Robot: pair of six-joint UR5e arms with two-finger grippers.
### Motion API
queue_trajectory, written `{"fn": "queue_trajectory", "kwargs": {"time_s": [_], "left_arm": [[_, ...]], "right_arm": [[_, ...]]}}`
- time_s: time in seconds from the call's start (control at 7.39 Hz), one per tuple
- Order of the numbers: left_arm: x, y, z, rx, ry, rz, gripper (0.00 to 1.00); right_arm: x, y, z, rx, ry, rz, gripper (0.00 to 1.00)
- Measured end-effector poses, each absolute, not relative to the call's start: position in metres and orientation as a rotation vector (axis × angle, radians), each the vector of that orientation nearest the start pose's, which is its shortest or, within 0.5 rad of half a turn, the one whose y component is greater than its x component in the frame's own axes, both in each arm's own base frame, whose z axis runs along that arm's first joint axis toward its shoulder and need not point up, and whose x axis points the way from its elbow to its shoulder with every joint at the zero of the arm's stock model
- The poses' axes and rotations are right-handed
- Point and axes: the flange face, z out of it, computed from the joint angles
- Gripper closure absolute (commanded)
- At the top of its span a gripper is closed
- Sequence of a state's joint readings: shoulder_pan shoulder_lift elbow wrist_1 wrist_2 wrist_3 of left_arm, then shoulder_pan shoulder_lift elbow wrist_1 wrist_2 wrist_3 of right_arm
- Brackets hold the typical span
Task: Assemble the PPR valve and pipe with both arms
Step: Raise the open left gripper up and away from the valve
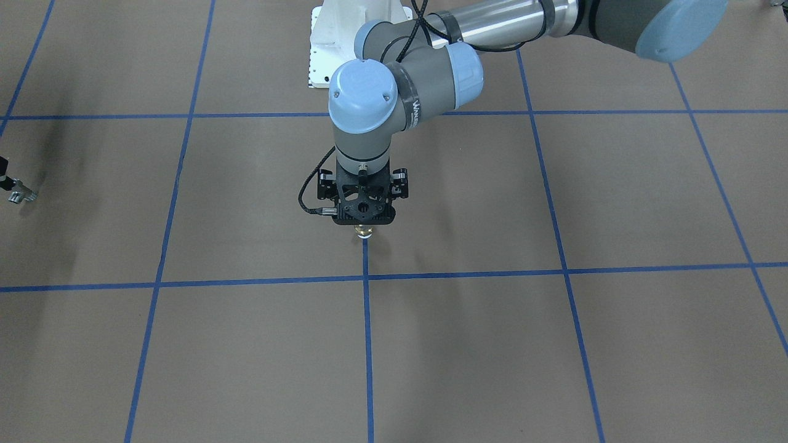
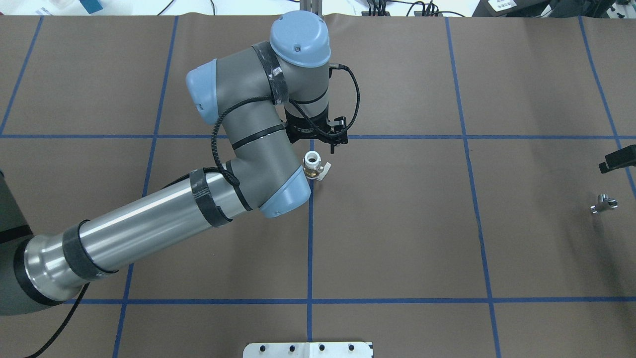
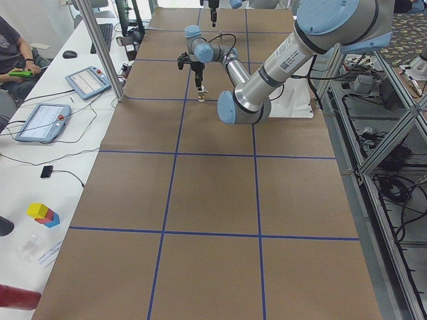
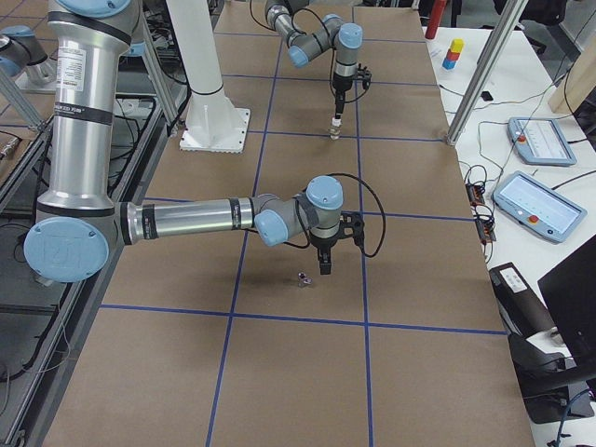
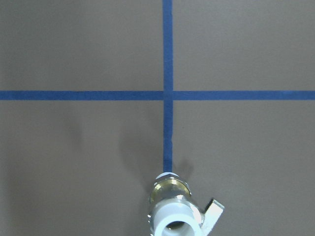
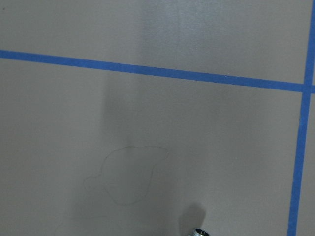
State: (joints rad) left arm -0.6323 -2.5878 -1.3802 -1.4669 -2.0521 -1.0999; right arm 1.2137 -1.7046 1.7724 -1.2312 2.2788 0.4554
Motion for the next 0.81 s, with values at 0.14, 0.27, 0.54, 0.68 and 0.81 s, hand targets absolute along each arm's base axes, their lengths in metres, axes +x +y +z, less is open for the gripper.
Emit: {"fn": "queue_trajectory", "kwargs": {"time_s": [0.14, 0.27, 0.54, 0.68, 0.81], "left_arm": [[0.536, -0.513, 0.097, -0.005, 0.854, 0.028, 0.01], [0.507, -0.507, 0.105, 0.007, 0.86, 0.042, 0.01], [0.457, -0.491, 0.132, 0.021, 0.872, 0.054, 0.01], [0.446, -0.485, 0.138, 0.025, 0.876, 0.055, 0.01], [0.442, -0.483, 0.141, 0.026, 0.877, 0.056, 0.01]], "right_arm": [[-0.095, -0.451, 0.592, 0.068, -0.79, -0.031, 0.0], [-0.095, -0.45, 0.6, 0.051, -0.785, -0.018, 0.0], [-0.101, -0.448, 0.618, 0.01, -0.774, -0.011, 0.01], [-0.107, -0.446, 0.623, -0.011, -0.771, -0.001, 0.01], [-0.115, -0.444, 0.625, -0.026, -0.773, 0.015, 0.02]]}}
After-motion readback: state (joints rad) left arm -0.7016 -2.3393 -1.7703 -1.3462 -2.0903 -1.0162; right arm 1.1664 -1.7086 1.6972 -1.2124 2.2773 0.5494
